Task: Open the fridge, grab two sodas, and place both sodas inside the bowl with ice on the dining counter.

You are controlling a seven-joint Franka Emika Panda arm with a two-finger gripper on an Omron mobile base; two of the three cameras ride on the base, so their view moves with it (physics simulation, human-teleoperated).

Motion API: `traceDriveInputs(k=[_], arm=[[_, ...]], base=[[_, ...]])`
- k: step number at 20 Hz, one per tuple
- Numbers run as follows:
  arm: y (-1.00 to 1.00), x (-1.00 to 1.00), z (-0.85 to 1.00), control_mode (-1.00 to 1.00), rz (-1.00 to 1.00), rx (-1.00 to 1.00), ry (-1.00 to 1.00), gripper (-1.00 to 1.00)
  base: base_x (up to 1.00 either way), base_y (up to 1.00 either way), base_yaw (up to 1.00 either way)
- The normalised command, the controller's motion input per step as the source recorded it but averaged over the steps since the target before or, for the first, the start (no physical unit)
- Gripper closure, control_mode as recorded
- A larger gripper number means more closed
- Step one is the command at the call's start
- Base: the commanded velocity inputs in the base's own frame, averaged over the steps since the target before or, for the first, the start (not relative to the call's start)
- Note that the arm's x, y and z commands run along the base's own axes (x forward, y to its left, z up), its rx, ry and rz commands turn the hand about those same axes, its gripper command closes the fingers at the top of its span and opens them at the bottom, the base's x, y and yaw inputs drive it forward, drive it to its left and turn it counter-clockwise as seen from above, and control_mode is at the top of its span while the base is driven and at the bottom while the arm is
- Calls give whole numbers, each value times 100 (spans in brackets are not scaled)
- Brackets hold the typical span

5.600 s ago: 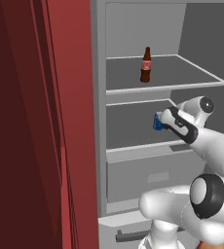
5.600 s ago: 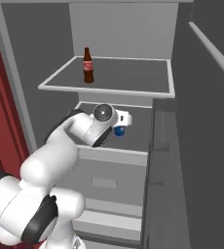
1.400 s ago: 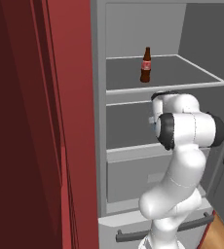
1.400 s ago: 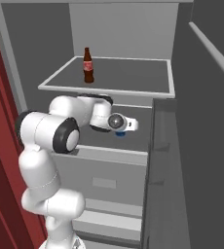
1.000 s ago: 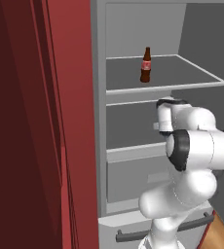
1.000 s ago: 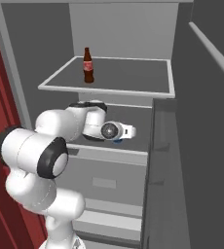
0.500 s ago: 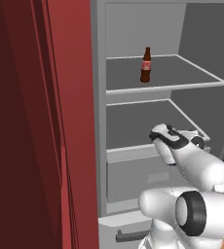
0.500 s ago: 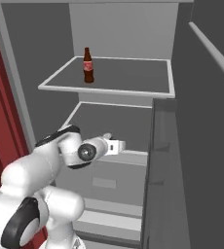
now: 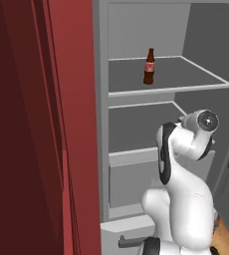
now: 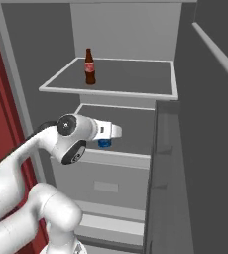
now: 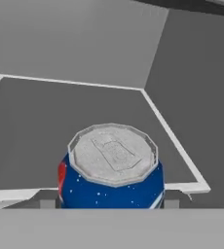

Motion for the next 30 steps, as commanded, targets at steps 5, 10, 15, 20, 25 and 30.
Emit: traceDriveInputs(k=[5, 10, 15, 20, 25, 30], arm=[[-1, -80, 43, -100, 0, 0, 21, 100], [-8, -99, 0, -100, 0, 5, 8, 100], [14, -87, -9, -100, 1, -5, 4, 100], [10, -27, -8, -100, 6, -4, 1, 100], [14, -49, -10, -100, 5, -3, -5, 100], [0, 0, 0, 100, 0, 0, 0, 100]], base=[[0, 0, 0], [0, 0, 0], [0, 0, 0], [0, 0, 0], [0, 0, 0], [-94, 3, 12]])
